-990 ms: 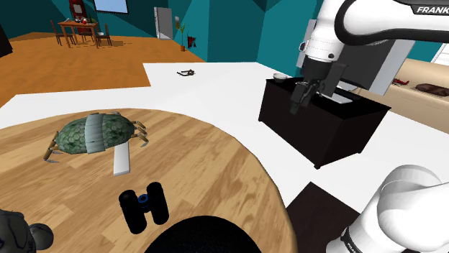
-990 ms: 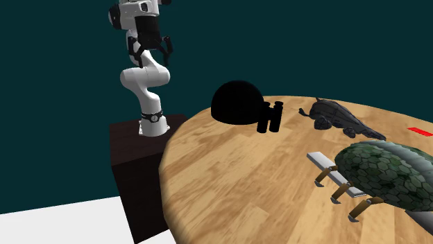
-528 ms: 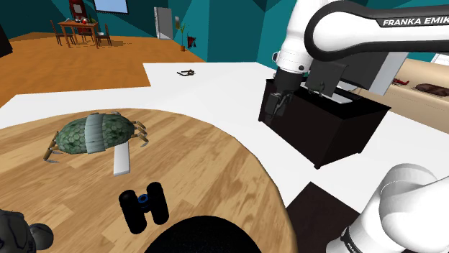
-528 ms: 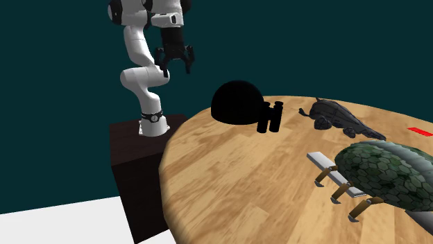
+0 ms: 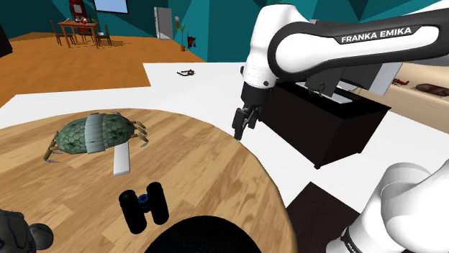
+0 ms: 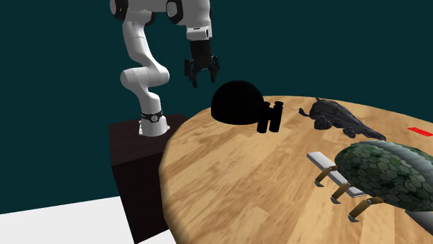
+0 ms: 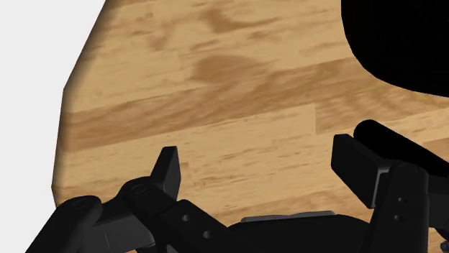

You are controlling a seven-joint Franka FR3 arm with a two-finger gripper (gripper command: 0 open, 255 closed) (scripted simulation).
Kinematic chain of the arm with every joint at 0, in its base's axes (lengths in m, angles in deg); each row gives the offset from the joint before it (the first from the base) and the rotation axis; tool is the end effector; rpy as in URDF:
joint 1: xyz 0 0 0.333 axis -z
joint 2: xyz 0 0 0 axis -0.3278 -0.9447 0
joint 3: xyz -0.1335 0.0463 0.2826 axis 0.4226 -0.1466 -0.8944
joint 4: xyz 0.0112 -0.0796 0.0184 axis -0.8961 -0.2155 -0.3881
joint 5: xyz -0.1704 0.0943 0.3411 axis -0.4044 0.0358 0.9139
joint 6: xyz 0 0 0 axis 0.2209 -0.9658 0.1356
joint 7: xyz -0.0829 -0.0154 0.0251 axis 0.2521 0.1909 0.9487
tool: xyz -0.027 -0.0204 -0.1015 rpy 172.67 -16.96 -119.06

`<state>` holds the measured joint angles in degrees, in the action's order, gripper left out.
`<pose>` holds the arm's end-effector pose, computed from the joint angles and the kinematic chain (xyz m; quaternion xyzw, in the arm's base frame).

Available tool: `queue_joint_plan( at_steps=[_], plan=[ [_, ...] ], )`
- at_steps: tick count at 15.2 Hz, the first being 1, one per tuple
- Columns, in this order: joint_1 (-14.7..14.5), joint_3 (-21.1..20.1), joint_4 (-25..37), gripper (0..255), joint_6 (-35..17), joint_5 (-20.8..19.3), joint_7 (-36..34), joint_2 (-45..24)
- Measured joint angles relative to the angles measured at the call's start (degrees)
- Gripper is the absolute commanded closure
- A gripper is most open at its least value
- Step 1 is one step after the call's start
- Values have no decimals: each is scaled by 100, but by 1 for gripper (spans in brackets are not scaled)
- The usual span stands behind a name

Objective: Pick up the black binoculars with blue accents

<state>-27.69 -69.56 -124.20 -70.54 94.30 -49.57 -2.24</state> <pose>0.4070 0.1472 0.5217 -0.9922 -0.1188 -0.0256 0.0267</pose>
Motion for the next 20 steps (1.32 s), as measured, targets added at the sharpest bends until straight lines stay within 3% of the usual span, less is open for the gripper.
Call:
queue_joint_plan(
  at_steps=[10,20],
  plan=[
    [-427,-737,638,0,-812,54,-533,-1350],
    [-913,-1298,2002,0,-1279,-505,-1221,-3154]
  ],
)
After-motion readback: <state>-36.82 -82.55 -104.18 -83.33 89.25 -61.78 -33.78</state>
